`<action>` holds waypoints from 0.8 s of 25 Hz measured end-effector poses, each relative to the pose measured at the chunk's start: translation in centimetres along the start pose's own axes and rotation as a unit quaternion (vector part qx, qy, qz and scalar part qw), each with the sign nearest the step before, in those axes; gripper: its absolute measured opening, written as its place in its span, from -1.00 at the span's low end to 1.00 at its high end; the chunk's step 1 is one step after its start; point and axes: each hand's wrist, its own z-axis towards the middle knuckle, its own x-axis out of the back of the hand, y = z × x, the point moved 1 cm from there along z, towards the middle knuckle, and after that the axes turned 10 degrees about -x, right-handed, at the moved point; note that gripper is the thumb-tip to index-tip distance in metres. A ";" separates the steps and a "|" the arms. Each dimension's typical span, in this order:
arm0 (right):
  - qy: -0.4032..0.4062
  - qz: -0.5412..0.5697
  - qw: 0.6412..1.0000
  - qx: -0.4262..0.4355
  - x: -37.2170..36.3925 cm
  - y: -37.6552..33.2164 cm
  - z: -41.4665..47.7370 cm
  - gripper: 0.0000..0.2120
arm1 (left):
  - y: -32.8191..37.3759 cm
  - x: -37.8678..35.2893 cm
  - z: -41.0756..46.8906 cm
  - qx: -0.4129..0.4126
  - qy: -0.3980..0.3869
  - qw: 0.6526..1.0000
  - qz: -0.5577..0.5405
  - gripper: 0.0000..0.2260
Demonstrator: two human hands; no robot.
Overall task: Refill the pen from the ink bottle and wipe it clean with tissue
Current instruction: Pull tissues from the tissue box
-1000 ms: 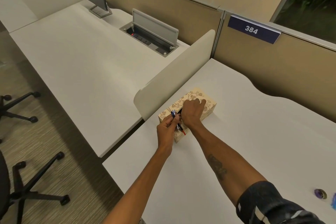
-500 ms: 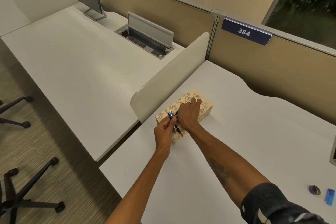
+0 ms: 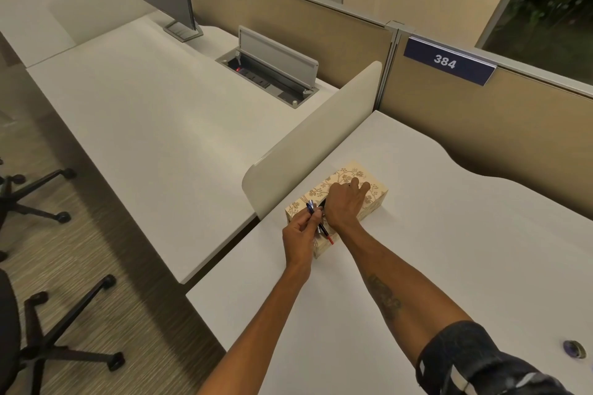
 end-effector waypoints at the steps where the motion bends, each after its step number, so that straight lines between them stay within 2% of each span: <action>1: -0.002 0.001 1.000 0.001 0.0 0.1 0.0 -0.89 | 0.0 0.0 0.0 0.001 0.001 1.000 0.001 -0.71; 9: 0.023 -0.038 0.998 0.048 -0.4 0.8 -0.5 -0.86 | -0.8 0.0 0.4 -0.011 0.013 1.000 0.016 -0.71; 16: -0.033 -0.067 0.996 0.046 -0.7 0.4 -0.3 -0.82 | -1.3 0.0 0.5 0.007 0.026 1.000 0.004 -0.72; 20: -0.032 -0.062 0.997 0.036 -0.8 0.1 -0.2 -0.84 | -1.1 -0.1 0.5 0.007 0.032 0.999 0.000 -0.71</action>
